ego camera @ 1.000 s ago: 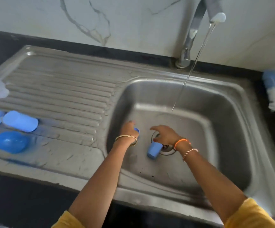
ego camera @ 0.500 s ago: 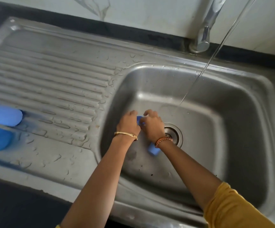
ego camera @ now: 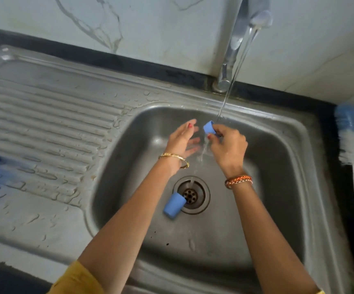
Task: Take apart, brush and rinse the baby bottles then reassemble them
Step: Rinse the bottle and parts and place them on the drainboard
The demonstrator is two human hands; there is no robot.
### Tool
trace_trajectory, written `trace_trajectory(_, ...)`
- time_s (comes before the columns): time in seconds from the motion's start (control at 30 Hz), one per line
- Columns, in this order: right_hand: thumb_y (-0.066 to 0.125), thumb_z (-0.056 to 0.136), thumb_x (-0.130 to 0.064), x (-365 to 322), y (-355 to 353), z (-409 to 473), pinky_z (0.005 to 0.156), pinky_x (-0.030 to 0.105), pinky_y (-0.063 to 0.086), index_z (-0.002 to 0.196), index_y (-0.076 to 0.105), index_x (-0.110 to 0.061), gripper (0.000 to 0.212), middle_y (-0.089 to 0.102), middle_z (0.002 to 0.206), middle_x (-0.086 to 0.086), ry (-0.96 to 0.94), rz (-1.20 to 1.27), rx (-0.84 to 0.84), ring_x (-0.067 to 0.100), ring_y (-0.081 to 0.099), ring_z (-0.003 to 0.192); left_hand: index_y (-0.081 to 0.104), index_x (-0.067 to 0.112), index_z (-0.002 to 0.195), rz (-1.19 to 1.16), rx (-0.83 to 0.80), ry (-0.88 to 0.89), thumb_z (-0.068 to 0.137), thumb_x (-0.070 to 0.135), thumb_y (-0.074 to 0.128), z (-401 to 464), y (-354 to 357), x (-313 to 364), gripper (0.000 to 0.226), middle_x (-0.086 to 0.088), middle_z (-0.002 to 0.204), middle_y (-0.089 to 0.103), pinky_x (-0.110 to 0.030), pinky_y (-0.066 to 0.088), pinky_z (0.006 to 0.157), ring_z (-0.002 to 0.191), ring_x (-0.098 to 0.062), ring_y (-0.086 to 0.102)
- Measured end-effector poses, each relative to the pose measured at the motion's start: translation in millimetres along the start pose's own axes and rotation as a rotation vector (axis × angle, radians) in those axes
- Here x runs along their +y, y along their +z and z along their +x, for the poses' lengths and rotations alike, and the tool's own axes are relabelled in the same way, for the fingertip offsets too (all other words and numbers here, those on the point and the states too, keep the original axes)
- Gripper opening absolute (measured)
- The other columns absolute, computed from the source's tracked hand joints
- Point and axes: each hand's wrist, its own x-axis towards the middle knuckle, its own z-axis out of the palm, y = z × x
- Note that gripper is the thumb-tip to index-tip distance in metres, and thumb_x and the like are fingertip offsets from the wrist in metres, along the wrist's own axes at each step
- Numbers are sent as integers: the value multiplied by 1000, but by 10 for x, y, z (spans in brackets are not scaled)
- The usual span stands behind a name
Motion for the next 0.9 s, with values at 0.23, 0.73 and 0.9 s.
trace_trajectory(0.23,52,79,-3,-4,-8,-56,57,27,35,76,68,-9,18,64,60,10,-277,-64,196,31,60,56,57,6,90,-321,-12,-105,100,29,36,198,416,-43,33,-1,66,61,-16,52,53,57,-8,60)
trace_trajectory(0.73,53,89,-12,-161,2,7,59,23,30,79,70,-9,20,64,67,7,108,324,176,21,55,65,57,2,114,-102,78,242,98,39,31,166,482,-145,48,0,81,58,-12,48,66,72,-4,58)
trace_trajectory(0.9,52,93,-19,-263,-140,119,62,22,39,94,72,-12,21,69,81,6,163,422,234,14,57,69,48,19,114,72,-10,523,84,63,46,185,514,-99,54,-14,111,51,-11,48,71,91,-1,58)
